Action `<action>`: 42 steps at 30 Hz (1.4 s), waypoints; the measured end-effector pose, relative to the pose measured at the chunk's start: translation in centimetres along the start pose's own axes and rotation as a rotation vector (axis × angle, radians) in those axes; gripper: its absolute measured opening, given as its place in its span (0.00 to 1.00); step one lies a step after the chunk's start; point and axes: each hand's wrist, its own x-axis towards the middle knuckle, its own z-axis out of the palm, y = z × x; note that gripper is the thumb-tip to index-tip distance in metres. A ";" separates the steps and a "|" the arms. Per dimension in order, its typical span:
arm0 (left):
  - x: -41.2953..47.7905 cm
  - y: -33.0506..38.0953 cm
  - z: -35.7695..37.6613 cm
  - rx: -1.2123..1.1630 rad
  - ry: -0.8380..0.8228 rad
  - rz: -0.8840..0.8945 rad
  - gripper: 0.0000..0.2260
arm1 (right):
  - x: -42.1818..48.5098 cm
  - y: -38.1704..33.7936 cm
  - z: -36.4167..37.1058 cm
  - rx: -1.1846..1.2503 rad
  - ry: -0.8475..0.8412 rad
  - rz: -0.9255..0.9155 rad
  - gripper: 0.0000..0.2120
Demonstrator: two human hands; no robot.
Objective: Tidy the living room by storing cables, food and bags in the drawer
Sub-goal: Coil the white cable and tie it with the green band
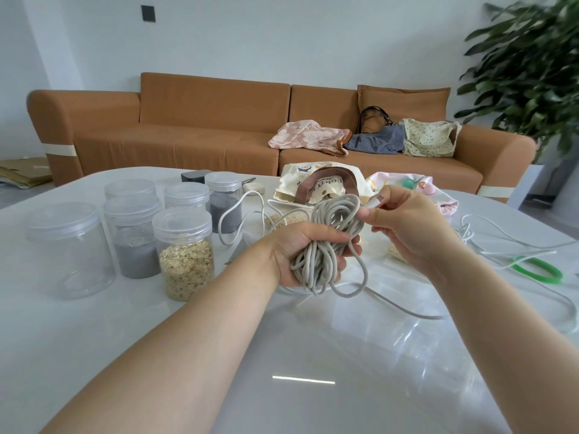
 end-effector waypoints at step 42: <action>-0.6 1.2 2.1 0.701 0.193 -0.131 0.13 | -2.0 0.0 2.6 -0.435 0.337 -0.249 0.16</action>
